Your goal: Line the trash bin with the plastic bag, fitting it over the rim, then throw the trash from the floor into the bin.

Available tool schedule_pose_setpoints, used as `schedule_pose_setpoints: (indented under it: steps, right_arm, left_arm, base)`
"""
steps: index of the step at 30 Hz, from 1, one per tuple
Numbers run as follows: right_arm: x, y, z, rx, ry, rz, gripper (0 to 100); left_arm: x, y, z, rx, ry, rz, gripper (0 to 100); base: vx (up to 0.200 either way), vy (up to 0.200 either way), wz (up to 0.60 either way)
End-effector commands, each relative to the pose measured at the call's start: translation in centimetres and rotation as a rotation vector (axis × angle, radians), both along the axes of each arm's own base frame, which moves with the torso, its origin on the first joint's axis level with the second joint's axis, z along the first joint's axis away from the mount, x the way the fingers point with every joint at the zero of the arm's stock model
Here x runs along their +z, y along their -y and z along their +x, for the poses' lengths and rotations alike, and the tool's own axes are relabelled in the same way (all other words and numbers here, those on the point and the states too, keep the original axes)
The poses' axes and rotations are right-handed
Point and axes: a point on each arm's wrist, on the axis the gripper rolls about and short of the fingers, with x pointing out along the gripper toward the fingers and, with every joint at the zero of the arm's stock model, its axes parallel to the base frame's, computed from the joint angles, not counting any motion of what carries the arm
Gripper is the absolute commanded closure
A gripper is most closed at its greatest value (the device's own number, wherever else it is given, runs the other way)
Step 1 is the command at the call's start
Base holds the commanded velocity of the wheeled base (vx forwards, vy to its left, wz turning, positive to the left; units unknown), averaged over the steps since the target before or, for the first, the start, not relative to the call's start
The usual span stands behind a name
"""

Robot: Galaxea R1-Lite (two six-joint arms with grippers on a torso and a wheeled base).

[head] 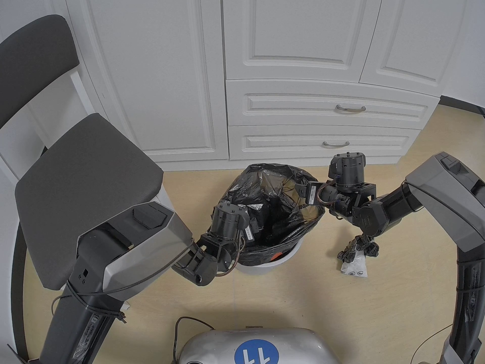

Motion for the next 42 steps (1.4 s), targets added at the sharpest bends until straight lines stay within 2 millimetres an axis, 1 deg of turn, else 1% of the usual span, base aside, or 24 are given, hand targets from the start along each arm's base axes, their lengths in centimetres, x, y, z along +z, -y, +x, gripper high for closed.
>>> schedule_pose_setpoints:
  steps: [1,6,9,11,15,17,20,22,23,24,26,27,28,29,30,31,32,33,34,36,39,40,42]
  right_arm:
    - [0.0,-0.1,0.0,0.002,0.001,0.001,0]
    - [-0.1,-0.1,-0.2,0.004,-0.006,-0.004,0]
    - [-0.2,-0.1,-0.2,0.004,-0.007,-0.004,0]
    - [-0.2,-0.1,-0.2,0.004,-0.009,-0.005,0]
    - [-0.2,0.0,-0.2,0.003,-0.007,-0.004,0]
    - [-0.2,0.1,-0.1,0.000,-0.007,-0.004,0]
    - [0.1,0.2,-0.2,-0.002,-0.003,-0.004,0]
    - [0.2,0.4,-0.4,-0.003,-0.005,-0.011,0]
    - [0.2,0.4,-0.4,-0.003,-0.005,-0.011,0]
    - [0.4,0.7,-0.8,0.002,-0.005,-0.034,0]
    - [0.5,0.8,-1.0,0.006,-0.007,-0.047,0]
    - [0.9,1.2,-2.2,0.024,-0.016,-0.091,0]
    - [1.1,1.2,-2.7,0.032,-0.019,-0.105,0]
    - [1.1,1.3,-3.3,0.041,-0.026,-0.124,0]
    - [1.2,1.5,-4.4,0.061,-0.040,-0.163,0]
    - [1.1,1.8,-5.1,0.075,-0.049,-0.199,0]
    - [1.0,1.9,-5.7,0.088,-0.058,-0.229,0]
    - [1.0,1.9,-5.7,0.088,-0.058,-0.229,0]
    - [0.1,2.6,-6.8,0.125,-0.090,-0.325,0]
    - [-0.8,2.8,-7.3,0.152,-0.119,-0.381,0]
    - [-1.5,2.7,-7.5,0.174,-0.139,-0.405,0]
    - [-2.6,1.9,-7.4,0.193,-0.159,-0.410,0]
    - [-2.8,1.7,-7.4,0.195,-0.161,-0.413,0]
  left_arm:
    - [-0.2,0.9,-0.7,-0.019,-0.008,-0.010,0]
    - [-0.7,2.3,-2.4,-0.059,-0.030,0.000,0]
    - [-0.8,3.0,-3.0,-0.071,-0.040,-0.014,0]
    - [-1.1,3.3,-3.6,-0.078,-0.052,-0.011,0]
    - [-1.1,3.1,-4.1,-0.081,-0.063,-0.002,0]
    - [-0.3,2.8,-4.5,-0.084,-0.062,0.006,0]
    - [1.3,1.5,-6.0,-0.113,-0.069,0.043,0]
    - [2.7,0.8,-7.0,-0.152,-0.055,0.090,0]
    - [2.7,0.8,-7.0,-0.152,-0.055,0.090,0]
    - [3.8,0.4,-7.7,-0.178,-0.038,0.121,0]
    - [4.2,0.2,-7.9,-0.184,-0.033,0.132,0]
    - [5.1,-0.1,-8.4,-0.198,-0.018,0.157,0]
    - [5.5,-0.2,-8.6,-0.203,-0.013,0.159,0]
    - [5.7,-0.3,-8.8,-0.207,-0.012,0.164,0]
    - [6.0,-0.5,-9.2,-0.213,-0.010,0.174,0]
    - [6.0,-0.5,-9.4,-0.218,-0.010,0.183,0]
    - [6.0,-0.5,-9.5,-0.224,-0.011,0.190,0]
    - [6.0,-0.5,-9.5,-0.224,-0.011,0.190,0]
    - [5.9,-0.4,-9.9,-0.235,-0.009,0.207,0]
    - [5.7,-0.1,-10.2,-0.246,-0.012,0.217,0]
    - [5.6,0.1,-10.5,-0.252,-0.014,0.219,0]
    - [5.6,0.1,-10.4,-0.252,-0.013,0.218,0]
    - [5.6,0.1,-10.4,-0.251,-0.012,0.219,0]
  base:
    - [0.000,0.000,0.00]
    - [0.000,0.000,0.00]
    - [0.000,0.000,0.00]
    - [0.000,0.000,0.00]
    - [0.000,0.000,0.00]
    - [0.000,0.000,0.00]
    - [0.000,0.000,0.00]
    - [0.000,0.000,0.00]
    - [0.000,0.000,0.00]
    - [0.000,0.000,0.00]
    - [0.000,0.000,0.00]
    - [0.000,0.000,0.00]
    - [0.000,0.000,0.00]
    - [0.000,0.000,0.00]
    - [0.000,0.000,0.00]
    - [0.000,0.000,0.00]
    - [0.000,0.000,0.00]
    - [0.000,0.000,0.00]
    - [0.000,0.000,0.00]
    - [0.000,0.000,0.00]
    - [0.000,0.000,0.00]
    - [0.000,0.000,0.00]
    - [0.000,0.000,0.00]
